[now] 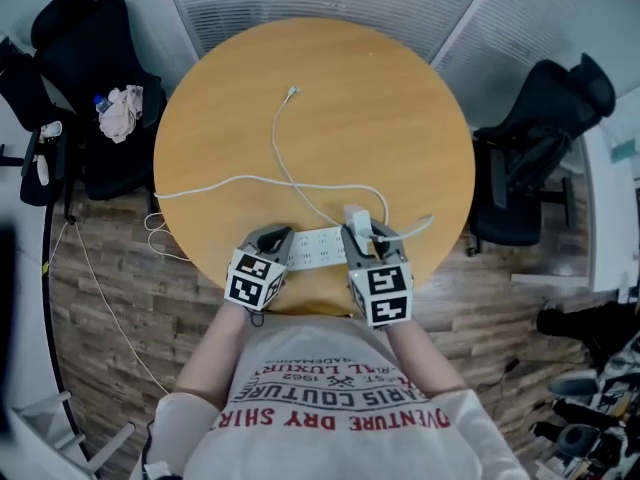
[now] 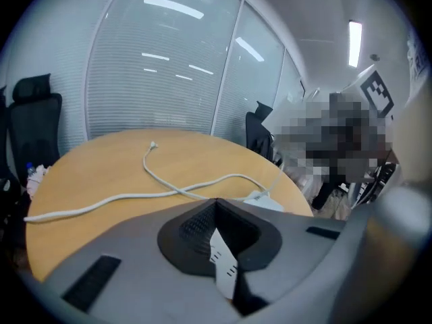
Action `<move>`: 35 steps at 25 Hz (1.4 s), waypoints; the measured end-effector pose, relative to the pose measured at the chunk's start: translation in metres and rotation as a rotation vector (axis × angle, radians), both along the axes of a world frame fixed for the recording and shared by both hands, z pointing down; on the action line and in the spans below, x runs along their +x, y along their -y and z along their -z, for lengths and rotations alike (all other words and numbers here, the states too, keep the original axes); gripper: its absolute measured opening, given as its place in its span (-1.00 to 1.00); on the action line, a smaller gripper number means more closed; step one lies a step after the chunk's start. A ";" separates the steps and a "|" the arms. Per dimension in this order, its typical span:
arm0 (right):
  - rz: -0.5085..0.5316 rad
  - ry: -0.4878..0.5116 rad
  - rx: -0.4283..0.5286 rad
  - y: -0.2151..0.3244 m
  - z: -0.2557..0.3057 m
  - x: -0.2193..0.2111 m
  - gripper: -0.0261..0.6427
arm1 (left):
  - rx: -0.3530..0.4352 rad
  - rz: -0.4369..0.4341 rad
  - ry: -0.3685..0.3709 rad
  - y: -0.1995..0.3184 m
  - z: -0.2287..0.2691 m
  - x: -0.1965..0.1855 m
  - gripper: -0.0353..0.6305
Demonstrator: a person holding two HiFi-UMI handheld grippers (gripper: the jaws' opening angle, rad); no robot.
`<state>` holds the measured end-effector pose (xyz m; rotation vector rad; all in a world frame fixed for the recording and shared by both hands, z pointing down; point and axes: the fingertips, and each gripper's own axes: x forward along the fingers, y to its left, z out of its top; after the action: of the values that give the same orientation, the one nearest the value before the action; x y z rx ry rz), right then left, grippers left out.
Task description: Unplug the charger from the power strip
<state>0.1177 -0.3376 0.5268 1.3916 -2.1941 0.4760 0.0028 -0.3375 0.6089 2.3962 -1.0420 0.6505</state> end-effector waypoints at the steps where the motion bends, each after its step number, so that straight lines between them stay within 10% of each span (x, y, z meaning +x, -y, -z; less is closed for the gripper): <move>1: 0.005 0.005 0.018 0.001 0.008 0.000 -0.46 | 0.040 0.020 -0.004 0.005 0.013 -0.004 -0.80; 18: 0.085 0.095 0.309 0.022 0.130 -0.014 -0.46 | 0.531 0.118 -0.160 0.012 0.235 -0.021 -0.80; 35: 0.135 0.132 0.347 0.010 0.142 -0.027 -0.46 | 0.575 0.202 -0.165 -0.008 0.264 -0.035 -0.80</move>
<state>0.0907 -0.3481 0.3843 1.4011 -2.5514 0.1446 -0.0327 -0.3294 0.3450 2.6961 -1.5308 0.0762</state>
